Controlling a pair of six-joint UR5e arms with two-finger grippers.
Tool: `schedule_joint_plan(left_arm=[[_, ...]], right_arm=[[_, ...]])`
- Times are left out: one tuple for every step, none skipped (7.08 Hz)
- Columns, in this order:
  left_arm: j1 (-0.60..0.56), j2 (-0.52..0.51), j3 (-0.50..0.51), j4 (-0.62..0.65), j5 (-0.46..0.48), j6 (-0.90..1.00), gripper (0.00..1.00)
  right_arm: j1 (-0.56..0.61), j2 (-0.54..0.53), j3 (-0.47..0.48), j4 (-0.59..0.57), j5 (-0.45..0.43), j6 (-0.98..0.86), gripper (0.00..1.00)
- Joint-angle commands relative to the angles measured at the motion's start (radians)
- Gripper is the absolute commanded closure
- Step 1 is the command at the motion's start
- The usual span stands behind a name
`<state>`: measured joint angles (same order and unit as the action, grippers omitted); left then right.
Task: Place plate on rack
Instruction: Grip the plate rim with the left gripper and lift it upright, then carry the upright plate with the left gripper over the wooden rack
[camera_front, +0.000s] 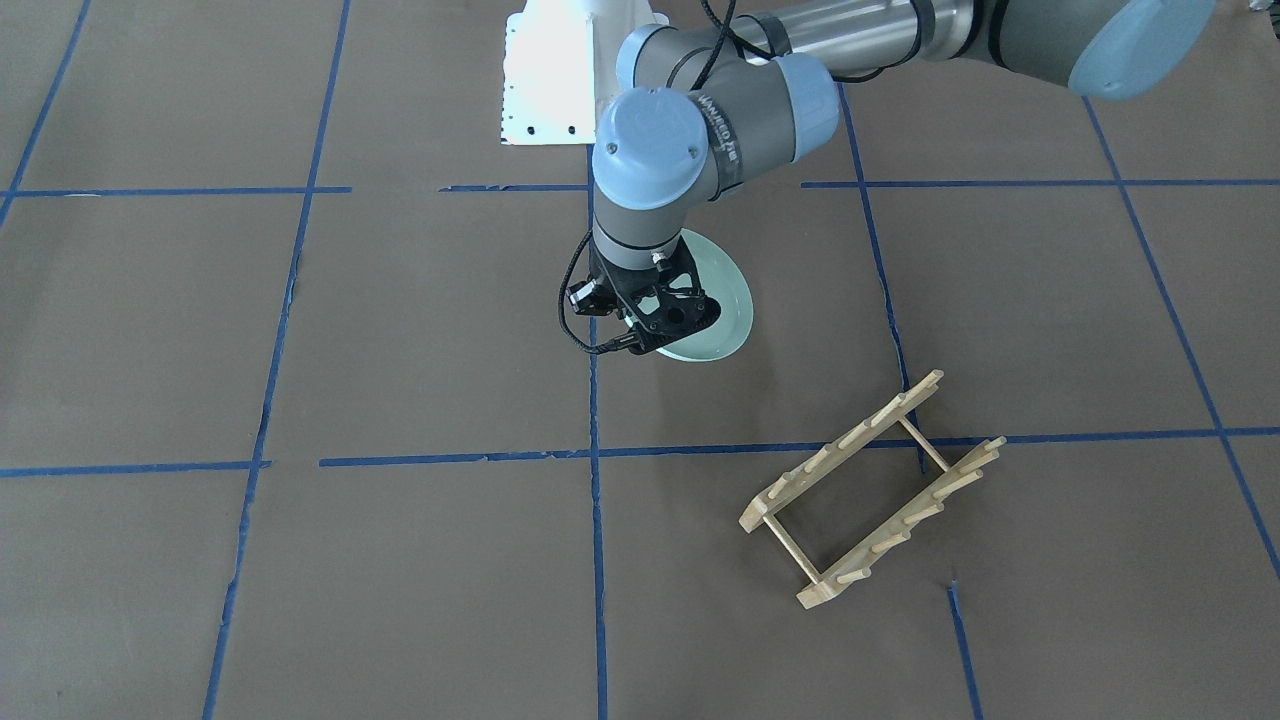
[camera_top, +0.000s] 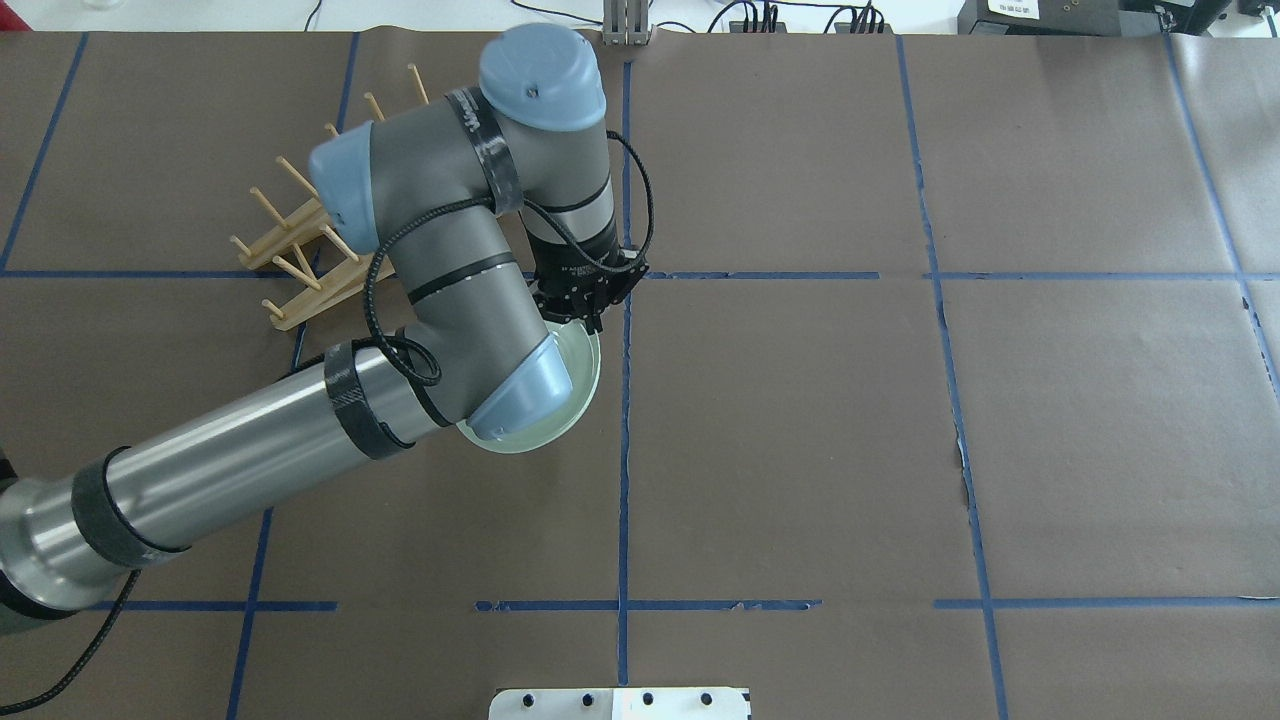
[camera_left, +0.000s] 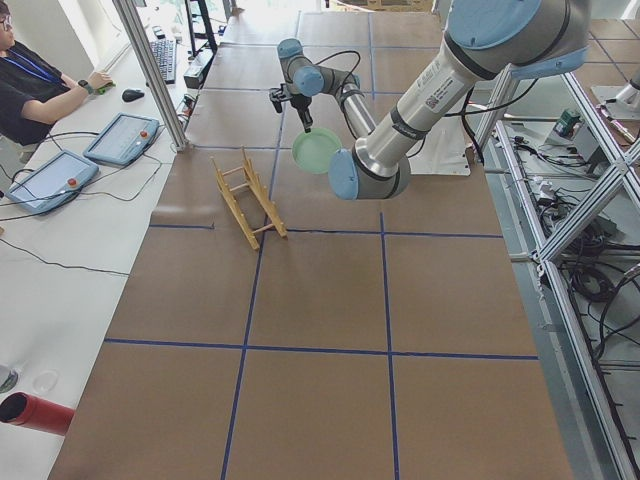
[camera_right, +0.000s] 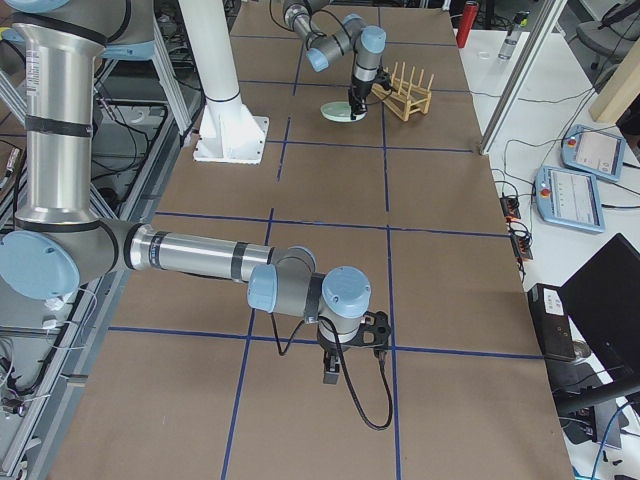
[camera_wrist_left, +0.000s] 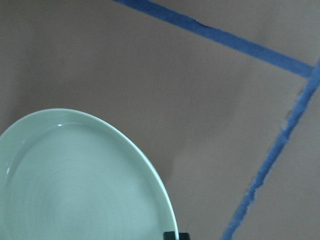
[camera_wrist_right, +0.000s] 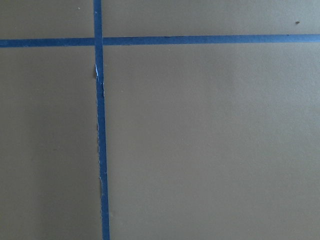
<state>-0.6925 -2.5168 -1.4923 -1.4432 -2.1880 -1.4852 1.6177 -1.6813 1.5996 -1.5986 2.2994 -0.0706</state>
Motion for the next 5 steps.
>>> schedule_joint_plan(left_arm=[[-0.184, 0.007, -0.092, -0.183, -0.116, -0.073, 1.0], [-0.267, 0.063, -0.092, -0.411, -0.137, -0.152, 1.0], [-0.345, 0.128, -0.091, -0.628, -0.147, -0.212, 1.0], [-0.398, 0.18, -0.083, -0.808, -0.147, -0.269, 1.0], [-0.43, 0.219, -0.072, -0.976, -0.145, -0.334, 1.0]], right_arm=[[0.001, 0.0, -0.001, 0.0, 0.0, 0.0, 0.0], [-0.001, 0.0, -0.001, 0.0, 0.0, 0.0, 0.0], [0.001, 0.0, 0.0, 0.0, 0.0, 0.0, 0.0], [0.001, 0.0, 0.0, 0.0, 0.0, 0.0, 0.0], [-0.001, 0.0, -0.001, 0.0, 0.0, 0.0, 0.0]])
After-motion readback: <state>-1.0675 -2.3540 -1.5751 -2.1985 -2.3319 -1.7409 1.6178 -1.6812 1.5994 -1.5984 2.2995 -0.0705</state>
